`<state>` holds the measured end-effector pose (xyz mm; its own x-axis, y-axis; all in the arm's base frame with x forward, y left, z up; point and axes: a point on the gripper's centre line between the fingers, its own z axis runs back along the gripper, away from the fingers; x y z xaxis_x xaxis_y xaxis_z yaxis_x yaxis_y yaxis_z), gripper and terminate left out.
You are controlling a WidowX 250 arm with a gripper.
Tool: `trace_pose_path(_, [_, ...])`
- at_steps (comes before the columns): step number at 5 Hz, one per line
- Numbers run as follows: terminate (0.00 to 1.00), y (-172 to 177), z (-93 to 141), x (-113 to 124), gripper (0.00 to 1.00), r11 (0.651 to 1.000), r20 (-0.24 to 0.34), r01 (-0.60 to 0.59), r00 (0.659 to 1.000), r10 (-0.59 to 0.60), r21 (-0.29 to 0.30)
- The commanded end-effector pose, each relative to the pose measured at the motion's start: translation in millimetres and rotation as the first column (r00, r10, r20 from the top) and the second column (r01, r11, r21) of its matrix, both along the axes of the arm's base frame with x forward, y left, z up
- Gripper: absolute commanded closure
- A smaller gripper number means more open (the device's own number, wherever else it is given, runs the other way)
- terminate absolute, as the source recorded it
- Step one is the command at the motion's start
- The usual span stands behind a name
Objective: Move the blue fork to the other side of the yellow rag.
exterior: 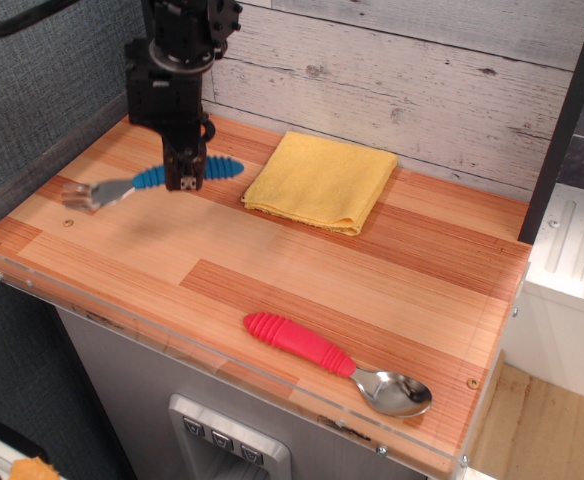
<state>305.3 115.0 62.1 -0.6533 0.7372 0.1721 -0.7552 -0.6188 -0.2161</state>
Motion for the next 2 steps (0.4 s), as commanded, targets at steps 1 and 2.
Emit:
trace_pose_path(1, [0.0, 28.0, 2.8, 17.3, 1.0, 0.998, 0.07, -0.059, 0.996, 0.057, 0.018])
trace_pose_path(2, [0.0, 38.5, -3.7, 26.4, 1.0, 0.996, 0.054, -0.075, 0.996, 0.073, 0.04])
